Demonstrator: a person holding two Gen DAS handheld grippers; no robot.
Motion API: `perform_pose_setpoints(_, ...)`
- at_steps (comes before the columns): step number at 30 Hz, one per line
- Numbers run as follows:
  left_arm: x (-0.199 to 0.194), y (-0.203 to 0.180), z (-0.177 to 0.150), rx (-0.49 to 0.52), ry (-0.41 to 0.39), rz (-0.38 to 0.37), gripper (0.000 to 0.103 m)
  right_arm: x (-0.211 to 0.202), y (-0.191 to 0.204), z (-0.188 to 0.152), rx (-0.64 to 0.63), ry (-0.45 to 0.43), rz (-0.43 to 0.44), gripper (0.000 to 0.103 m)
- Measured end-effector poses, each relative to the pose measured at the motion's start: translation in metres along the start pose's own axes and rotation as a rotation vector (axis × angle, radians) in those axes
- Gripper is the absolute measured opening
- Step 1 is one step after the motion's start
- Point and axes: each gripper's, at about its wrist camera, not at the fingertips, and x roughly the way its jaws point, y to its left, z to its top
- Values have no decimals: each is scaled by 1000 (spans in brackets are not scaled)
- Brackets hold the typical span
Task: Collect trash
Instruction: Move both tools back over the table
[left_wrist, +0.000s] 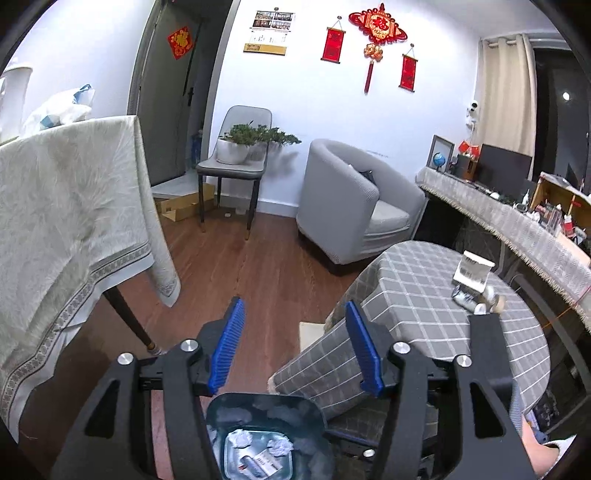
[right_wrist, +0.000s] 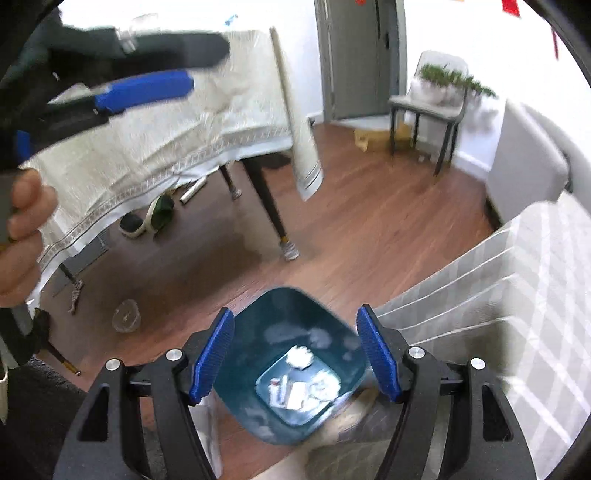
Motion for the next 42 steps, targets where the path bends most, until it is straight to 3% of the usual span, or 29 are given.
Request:
perform_pose_setpoints(17, 41, -85, 1, 54, 30, -98, 75, -82, -95, -21, 124, -105, -188, 70)
perform_pose_setpoints(37, 109, -180, -15, 176, 127, -205, 79, -154, -200, -63, 308, -177, -297, 70)
perform_pose_setpoints(42, 125, -207, -21, 222, 157, -252, 80, -161, -222, -68, 327, -168, -320, 61)
